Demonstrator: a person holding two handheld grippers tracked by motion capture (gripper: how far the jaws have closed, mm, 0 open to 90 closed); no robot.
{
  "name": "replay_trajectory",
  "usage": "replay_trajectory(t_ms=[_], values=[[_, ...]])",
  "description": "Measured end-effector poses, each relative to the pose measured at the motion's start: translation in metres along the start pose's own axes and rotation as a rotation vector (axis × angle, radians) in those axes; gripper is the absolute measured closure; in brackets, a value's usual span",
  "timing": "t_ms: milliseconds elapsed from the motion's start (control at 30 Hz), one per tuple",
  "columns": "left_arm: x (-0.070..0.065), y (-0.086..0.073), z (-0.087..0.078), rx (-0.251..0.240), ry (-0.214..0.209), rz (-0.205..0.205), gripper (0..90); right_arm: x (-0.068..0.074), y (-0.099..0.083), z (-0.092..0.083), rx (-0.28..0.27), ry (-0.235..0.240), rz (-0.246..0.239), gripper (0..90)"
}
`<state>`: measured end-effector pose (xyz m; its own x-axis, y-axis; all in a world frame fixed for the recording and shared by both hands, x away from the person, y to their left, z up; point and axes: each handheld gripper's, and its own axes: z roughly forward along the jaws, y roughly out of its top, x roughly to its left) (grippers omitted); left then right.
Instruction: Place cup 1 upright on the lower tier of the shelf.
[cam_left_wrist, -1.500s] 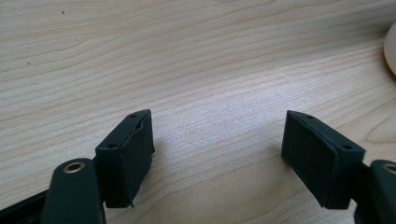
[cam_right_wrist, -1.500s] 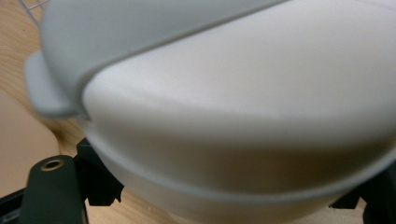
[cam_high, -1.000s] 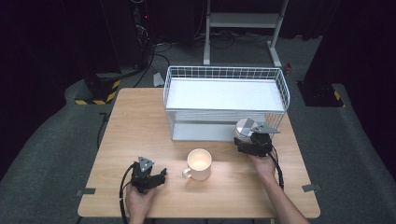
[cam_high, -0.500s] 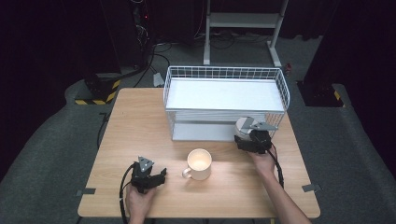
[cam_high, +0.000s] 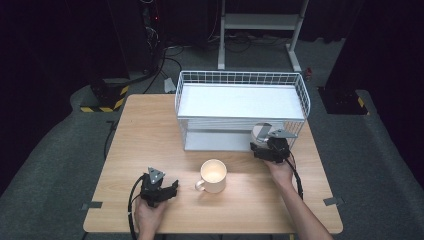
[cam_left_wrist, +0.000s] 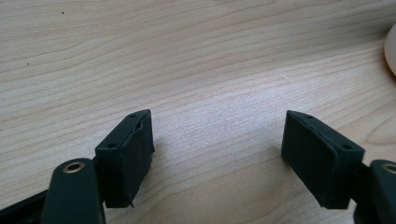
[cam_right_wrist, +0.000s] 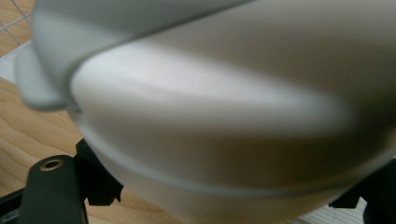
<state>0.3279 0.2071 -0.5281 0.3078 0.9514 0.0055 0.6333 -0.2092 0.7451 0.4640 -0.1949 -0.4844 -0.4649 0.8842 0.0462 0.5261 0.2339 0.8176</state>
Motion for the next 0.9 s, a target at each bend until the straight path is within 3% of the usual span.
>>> replay_trajectory(t_ms=[167,267,667,900], values=[[0.000,0.000,0.000,0.000,0.000,0.000,25.3,-0.002,0.000,0.006,-0.003,0.004,0.002,17.4],[0.000,0.000,0.000,0.000,0.000,0.000,25.4,-0.004,0.006,0.009,0.029,-0.006,0.016,17.5],[0.000,0.000,0.000,0.000,0.000,0.000,25.4,-0.007,0.007,0.015,0.002,-0.022,0.018,17.7],[0.000,0.000,0.000,0.000,0.000,0.000,25.3,-0.010,0.012,0.018,0.024,-0.022,0.021,16.5]])
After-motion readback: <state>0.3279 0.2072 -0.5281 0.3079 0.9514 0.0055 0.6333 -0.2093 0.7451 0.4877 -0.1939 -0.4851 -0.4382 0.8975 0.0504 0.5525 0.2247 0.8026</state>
